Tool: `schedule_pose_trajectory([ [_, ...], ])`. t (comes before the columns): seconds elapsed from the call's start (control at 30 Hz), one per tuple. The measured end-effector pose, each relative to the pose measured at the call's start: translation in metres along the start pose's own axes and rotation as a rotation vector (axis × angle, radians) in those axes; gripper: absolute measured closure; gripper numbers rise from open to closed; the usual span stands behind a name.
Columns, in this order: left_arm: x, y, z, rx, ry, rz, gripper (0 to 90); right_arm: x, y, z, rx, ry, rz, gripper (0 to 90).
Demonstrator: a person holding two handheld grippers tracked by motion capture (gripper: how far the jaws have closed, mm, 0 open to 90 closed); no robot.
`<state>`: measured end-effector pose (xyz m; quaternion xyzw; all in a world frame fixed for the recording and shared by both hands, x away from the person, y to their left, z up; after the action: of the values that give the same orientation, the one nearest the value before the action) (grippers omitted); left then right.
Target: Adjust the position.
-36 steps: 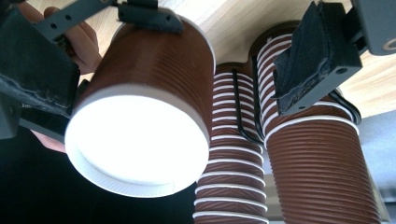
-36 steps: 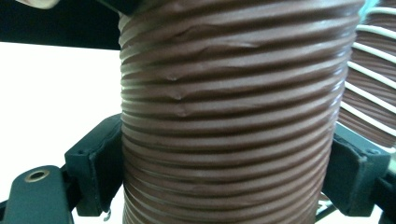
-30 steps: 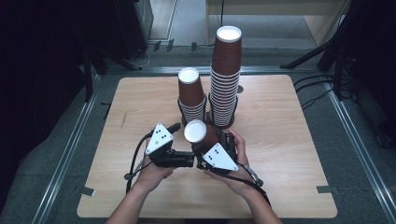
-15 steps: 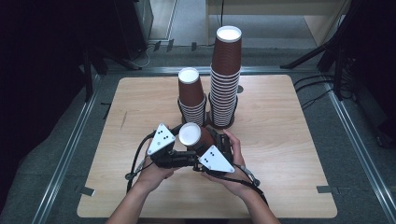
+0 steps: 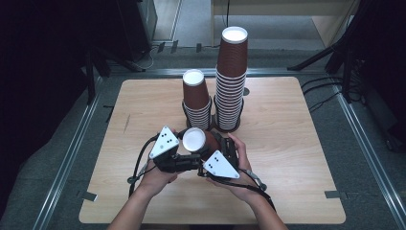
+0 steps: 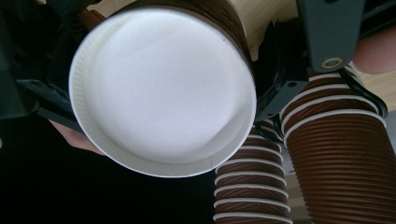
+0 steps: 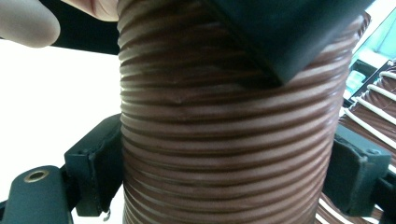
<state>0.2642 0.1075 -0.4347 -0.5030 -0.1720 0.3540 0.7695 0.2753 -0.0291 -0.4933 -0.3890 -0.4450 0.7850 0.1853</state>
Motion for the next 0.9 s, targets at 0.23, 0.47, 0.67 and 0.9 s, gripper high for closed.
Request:
schedule_pose_trajectory([
  [0.23, 0.001, 0.001, -0.001, 0.011, 0.007, -0.020, 21.7, 0.001, 0.002, -0.001, 0.001, 0.010, 0.009, 12.0],
  [0.47, 0.000, 0.001, 0.000, 0.005, 0.003, -0.020, 22.6, 0.001, 0.001, 0.000, 0.008, 0.000, -0.028, 7.5],
  [0.67, 0.004, -0.001, 0.006, -0.027, -0.020, -0.006, 23.0, -0.007, 0.004, 0.005, 0.015, 0.001, -0.054, 2.6],
  [0.9, 0.009, -0.002, 0.008, -0.052, -0.030, 0.006, 23.2, -0.014, 0.015, 0.011, 0.030, 0.016, -0.072, 1.9],
])
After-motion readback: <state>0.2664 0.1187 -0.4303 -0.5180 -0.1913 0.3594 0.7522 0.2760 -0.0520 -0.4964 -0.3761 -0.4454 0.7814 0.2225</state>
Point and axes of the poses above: each handheld gripper's, and its own axes: z roughly backward along the jaws, y roughly out of its underside, x roughly to its left, the point moved 3 cm from there along -z, roughly forward along the jaws, and after that the axes turned 10 degrees about x, right-handed, at the moved point
